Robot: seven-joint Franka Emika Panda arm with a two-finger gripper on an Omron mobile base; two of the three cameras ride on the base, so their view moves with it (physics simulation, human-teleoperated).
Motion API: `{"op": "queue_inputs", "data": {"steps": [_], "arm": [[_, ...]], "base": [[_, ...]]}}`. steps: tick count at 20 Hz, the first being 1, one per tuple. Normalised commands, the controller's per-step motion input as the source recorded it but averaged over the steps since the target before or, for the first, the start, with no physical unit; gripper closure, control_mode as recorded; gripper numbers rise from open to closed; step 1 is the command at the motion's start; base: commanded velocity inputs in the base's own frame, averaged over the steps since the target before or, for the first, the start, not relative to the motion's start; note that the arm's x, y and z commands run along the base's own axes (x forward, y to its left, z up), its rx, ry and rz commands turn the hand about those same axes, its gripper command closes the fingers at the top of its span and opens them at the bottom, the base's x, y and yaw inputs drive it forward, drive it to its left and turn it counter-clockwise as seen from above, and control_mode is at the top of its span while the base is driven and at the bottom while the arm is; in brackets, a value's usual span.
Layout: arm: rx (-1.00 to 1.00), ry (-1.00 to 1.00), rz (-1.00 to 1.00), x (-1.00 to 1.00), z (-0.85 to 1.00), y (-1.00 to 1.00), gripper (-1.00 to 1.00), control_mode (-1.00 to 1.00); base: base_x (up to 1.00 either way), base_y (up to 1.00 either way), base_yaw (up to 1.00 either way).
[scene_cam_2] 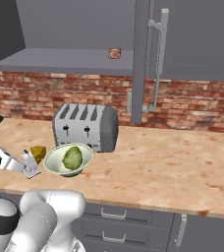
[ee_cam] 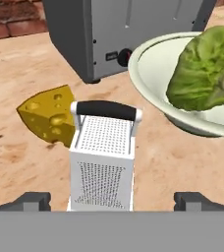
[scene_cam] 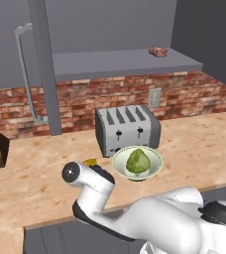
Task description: Pick the cheese from the fridge and the cheese grater from the cabinet and place them next to the salad bowl.
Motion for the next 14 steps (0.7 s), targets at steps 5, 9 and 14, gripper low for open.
{"op": "queue_inputs", "data": {"steps": [5,9,14], "arm": [[0.06,0.12,0.09,-0.24,0.51,-0.31,-1.00,-1.00],[0.04,0.08,0.18,-0.29,0.45,-0.39,-1.00,-1.00],[0.05,0.01,0.25,-0.38,0.40,-0.42,-1.00,-1.00]], "base": [[0.00,0.00,0.00],[0.00,0.00,0.00],[0.00,0.00,0.00]]}}
